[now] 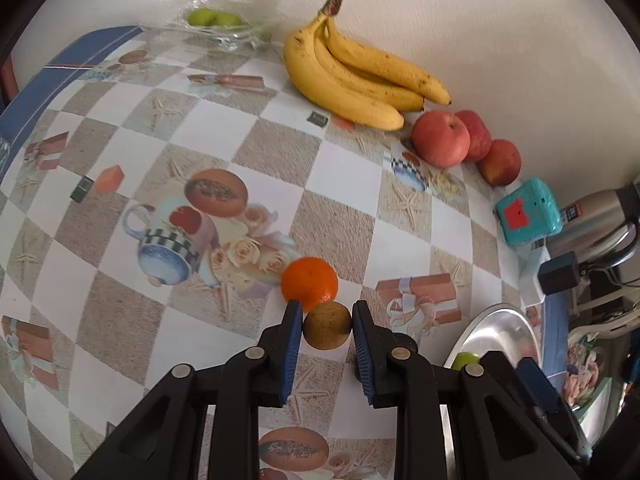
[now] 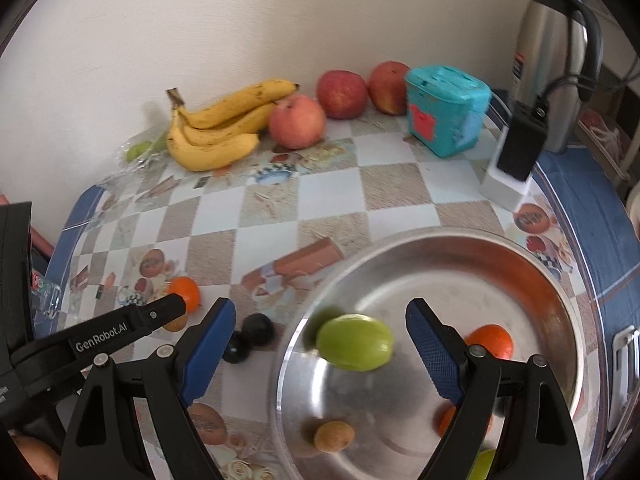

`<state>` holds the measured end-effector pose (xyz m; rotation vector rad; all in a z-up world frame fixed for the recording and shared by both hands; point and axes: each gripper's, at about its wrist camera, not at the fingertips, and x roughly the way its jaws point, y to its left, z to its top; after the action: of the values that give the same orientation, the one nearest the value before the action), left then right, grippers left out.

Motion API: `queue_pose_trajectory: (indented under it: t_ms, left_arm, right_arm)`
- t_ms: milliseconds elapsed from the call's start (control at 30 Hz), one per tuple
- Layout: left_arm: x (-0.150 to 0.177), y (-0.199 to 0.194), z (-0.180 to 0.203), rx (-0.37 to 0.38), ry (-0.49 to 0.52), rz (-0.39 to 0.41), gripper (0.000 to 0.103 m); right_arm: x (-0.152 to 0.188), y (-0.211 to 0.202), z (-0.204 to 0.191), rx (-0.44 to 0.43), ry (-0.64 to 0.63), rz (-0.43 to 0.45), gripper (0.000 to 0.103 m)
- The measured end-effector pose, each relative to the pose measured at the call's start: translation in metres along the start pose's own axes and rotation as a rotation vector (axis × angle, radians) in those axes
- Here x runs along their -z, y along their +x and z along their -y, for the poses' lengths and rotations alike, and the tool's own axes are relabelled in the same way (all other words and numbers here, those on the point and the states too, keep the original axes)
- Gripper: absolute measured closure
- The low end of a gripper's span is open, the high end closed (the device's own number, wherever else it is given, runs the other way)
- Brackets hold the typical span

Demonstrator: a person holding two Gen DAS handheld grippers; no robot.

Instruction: Organize fruits

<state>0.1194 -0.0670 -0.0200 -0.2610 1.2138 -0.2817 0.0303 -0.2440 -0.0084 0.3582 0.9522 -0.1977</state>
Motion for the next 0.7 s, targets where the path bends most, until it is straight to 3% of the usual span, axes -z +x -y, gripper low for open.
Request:
queue_pose_trajectory:
  t_ms: [133,233,700]
  left_arm:
    - [-0.004,-0.008,-0.006,0.015,-0.020,0.010,0.075]
    - [-0.005,-0.012,-0.012,0.023,-0.037,0.015,0.075]
    - [-0.007,-0.014,-0.022,0.056,-0.077,-0.003,0.075]
  right_arm:
    - [0.000,0.001,-0.011,-0.028,-0.028,0.001,0.018]
    - [0.001,0.004,-0.019,-0.044,-0.049,-0.005,0.038]
    - [0.010,0.033,-0.044,-0.054,-0.130,-0.102,0.060]
